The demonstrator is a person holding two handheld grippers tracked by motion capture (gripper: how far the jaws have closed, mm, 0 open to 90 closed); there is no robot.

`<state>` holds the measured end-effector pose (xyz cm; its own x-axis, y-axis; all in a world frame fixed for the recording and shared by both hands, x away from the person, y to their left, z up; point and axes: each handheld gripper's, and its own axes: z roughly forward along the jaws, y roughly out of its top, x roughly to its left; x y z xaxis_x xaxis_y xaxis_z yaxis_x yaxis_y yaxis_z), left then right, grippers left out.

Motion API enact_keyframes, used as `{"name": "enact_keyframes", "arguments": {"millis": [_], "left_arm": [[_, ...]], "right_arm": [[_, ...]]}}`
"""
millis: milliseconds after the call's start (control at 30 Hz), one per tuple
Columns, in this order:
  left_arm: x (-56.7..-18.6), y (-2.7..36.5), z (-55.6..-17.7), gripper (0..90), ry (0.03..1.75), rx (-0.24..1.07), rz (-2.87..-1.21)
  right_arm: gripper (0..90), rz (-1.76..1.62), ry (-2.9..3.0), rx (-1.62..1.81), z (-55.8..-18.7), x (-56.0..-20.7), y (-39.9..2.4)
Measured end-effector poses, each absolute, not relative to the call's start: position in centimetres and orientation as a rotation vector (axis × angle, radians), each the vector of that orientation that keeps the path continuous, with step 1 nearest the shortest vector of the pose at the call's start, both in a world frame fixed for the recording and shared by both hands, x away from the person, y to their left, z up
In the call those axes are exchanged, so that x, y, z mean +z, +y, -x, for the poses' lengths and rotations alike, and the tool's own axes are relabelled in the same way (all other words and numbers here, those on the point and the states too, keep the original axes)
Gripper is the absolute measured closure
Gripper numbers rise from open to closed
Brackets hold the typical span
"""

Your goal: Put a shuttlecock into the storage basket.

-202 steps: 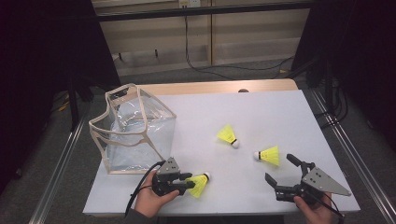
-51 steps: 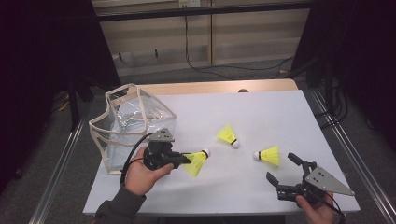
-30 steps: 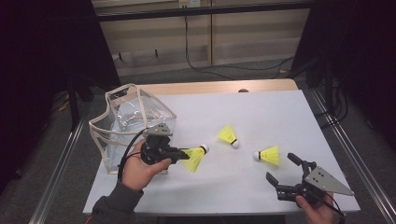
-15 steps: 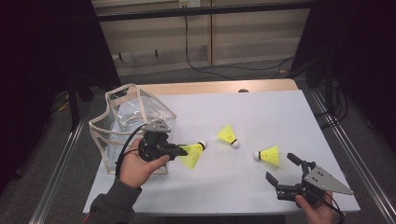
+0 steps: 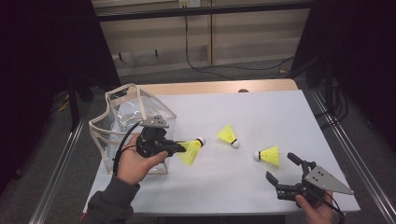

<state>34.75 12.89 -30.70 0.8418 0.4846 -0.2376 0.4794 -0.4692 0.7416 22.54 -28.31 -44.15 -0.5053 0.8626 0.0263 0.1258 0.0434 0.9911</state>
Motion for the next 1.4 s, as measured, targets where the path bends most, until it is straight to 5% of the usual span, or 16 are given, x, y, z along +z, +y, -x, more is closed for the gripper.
{"name": "enact_keyframes", "arguments": {"millis": [1400], "left_arm": [[-28.4,13.0,-36.5,88.6,0.745,0.004,-2.134]], "right_arm": [[2.3,-0.993,1.704,1.521,-22.5,-44.0,-28.3]]}}
